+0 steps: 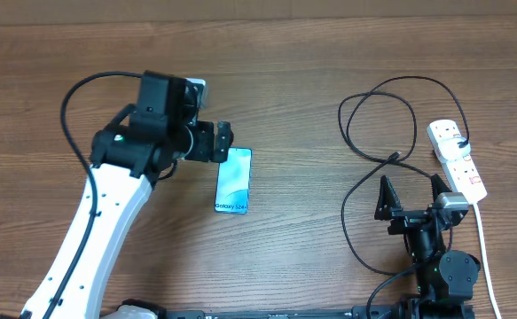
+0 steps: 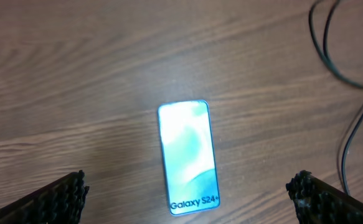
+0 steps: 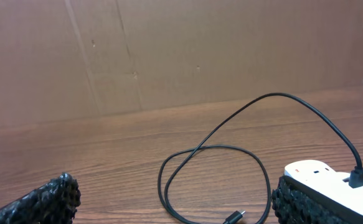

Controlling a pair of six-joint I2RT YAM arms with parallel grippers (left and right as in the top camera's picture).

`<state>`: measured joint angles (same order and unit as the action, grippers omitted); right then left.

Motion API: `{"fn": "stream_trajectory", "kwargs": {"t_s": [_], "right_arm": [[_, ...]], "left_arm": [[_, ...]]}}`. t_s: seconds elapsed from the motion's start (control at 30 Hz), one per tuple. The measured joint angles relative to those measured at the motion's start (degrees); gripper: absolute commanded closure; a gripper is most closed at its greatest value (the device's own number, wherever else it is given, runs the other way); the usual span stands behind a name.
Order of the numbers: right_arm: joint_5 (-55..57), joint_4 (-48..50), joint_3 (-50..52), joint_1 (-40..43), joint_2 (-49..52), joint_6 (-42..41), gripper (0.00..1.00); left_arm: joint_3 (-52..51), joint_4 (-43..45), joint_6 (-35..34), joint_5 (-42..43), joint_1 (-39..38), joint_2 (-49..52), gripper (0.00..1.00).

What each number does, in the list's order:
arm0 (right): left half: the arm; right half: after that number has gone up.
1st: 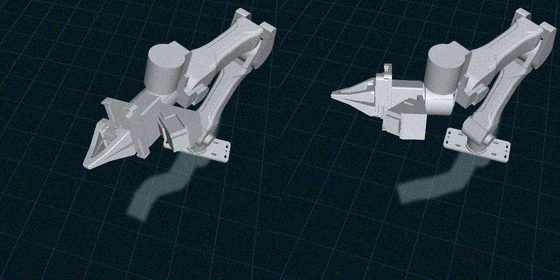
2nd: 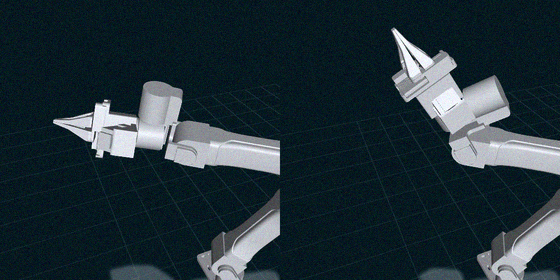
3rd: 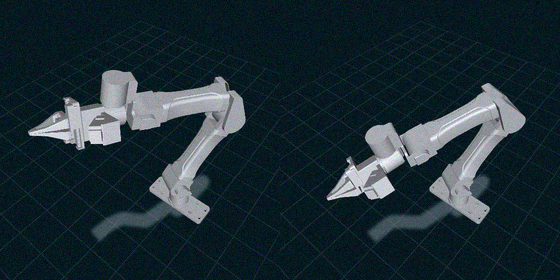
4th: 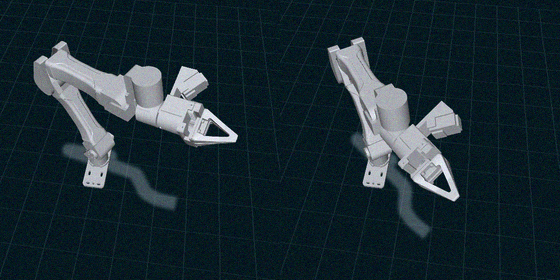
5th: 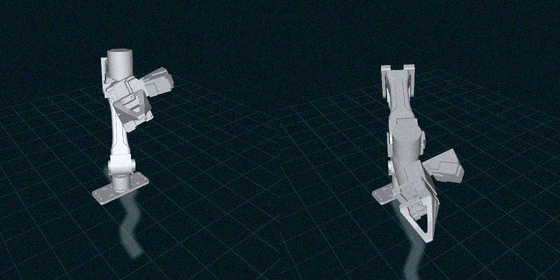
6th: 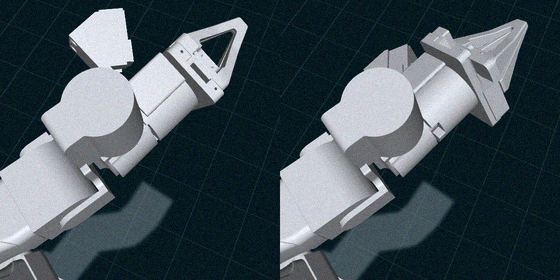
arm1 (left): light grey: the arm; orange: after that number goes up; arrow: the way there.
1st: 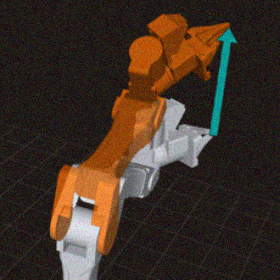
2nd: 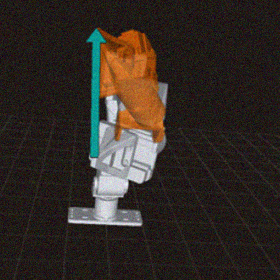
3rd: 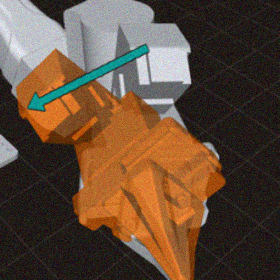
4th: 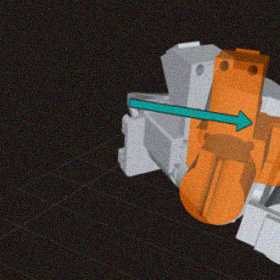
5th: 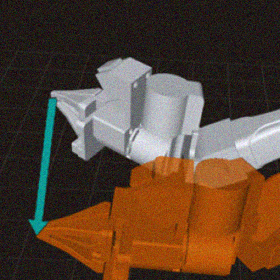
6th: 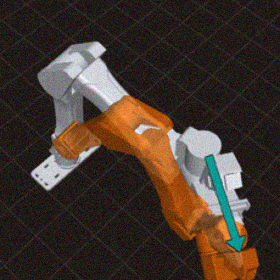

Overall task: Plug charger to phone and switch on socket
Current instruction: 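Move the left gripper forward over the blue Galaxy phone, then lower the left gripper and close it on the phone's top edge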

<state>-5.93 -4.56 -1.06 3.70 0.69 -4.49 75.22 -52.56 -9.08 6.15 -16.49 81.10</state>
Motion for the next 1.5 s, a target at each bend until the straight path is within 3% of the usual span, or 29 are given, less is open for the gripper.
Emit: {"fn": "stream_trajectory", "kwargs": {"t_s": [0.27, 0.6, 1.5], "right_arm": [[-0.02, 0.07, 0.0, 0.0, 0.0, 0.02, 0.0], [-0.02, 0.04, 0.0, 0.0, 0.0, 0.0, 0.0], [-0.02, 0.02, 0.0, 0.0, 0.0, 0.0, 0.0]], "left_arm": [[0.13, -1.99, -4.87, -3.56, -6.14, 6.45, 0.0], [0.15, -2.8, -8.02, -5.42, -8.28, 13.57, 0.0], [0.15, -0.59, -8.83, -5.6, -8.28, 14.08, 0.0]]}}
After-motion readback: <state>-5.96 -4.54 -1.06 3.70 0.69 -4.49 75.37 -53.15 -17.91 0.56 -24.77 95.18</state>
